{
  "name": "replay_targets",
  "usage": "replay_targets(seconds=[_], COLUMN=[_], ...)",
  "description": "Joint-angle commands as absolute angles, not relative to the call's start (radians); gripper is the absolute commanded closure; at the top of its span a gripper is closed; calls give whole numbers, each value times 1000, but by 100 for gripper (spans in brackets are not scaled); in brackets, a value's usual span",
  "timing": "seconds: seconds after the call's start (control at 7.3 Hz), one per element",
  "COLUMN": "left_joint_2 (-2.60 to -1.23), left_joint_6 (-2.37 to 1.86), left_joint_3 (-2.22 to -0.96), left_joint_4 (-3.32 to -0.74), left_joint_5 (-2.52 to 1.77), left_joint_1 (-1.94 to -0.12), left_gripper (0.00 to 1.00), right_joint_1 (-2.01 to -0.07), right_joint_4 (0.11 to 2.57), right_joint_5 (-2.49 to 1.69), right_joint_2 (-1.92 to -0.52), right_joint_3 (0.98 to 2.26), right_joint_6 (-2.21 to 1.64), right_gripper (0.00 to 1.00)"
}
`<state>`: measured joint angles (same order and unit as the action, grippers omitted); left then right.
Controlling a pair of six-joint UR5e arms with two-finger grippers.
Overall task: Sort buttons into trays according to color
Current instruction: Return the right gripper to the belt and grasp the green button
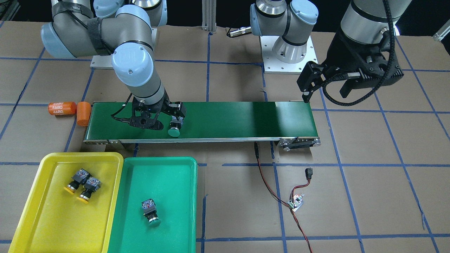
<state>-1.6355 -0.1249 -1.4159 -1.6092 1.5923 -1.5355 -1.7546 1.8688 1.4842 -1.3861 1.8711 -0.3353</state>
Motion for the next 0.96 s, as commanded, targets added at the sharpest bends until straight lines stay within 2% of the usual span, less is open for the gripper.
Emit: replay_targets(seconds=[0.0, 0.27, 0.41, 0.55, 0.68, 0.82], left_joint_2=[-1635, -1637, -1635, -1635, -1635, -1635], left_joint_6=[-126, -124, -124, -124, -124, -124], left_joint_3=[-1416, -1414, -1414, -1416, -1416, -1414], left_joint_4=[-1609, -1609, -1609, -1609, -1609, -1609], left_joint_5=[1592, 1592, 1592, 1592, 1592, 1592], left_joint_1=[-1536, -1536, -1536, -1536, -1536, -1536], left_gripper=[0, 0, 0, 0, 0, 0], right_joint_1=[-1755, -1755, -1755, -1752, -1749, -1746], right_joint_4=[1885, 1888, 1890, 1884, 1876, 1876], right_joint_5=[1456, 1459, 1466, 1474, 1477, 1480], right_joint_2=[-1367, -1332, -1327, -1327, -1328, -1336], right_joint_3=[1881, 1878, 1876, 1875, 1873, 1864], right_joint_6=[-334, -341, -345, -351, -350, -350], right_gripper=[0, 0, 24, 71, 100, 100])
